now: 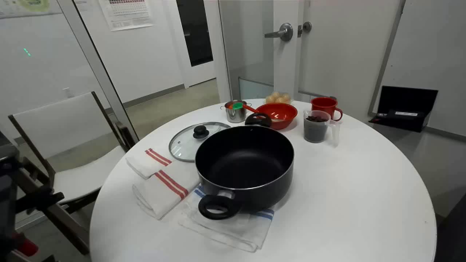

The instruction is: Put the glass lid on the black pot.

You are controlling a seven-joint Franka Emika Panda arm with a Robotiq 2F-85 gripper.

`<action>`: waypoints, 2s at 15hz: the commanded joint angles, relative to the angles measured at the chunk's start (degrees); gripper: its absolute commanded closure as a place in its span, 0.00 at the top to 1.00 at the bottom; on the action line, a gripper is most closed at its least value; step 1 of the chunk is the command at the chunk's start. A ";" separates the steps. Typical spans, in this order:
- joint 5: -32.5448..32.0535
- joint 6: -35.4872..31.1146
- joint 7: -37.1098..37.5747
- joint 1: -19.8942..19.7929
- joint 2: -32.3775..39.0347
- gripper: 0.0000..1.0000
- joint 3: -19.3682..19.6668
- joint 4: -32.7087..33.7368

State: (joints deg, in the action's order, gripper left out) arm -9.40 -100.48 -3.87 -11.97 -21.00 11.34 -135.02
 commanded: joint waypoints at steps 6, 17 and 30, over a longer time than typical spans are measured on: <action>-0.03 0.16 0.02 0.14 0.02 1.00 0.12 0.15; -0.29 -7.21 -9.06 5.48 13.03 1.00 -2.57 5.60; -6.02 -18.97 -21.37 9.62 45.13 1.00 -10.45 27.92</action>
State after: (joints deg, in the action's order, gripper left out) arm -13.16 -117.52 -22.34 -2.77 16.23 2.23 -114.62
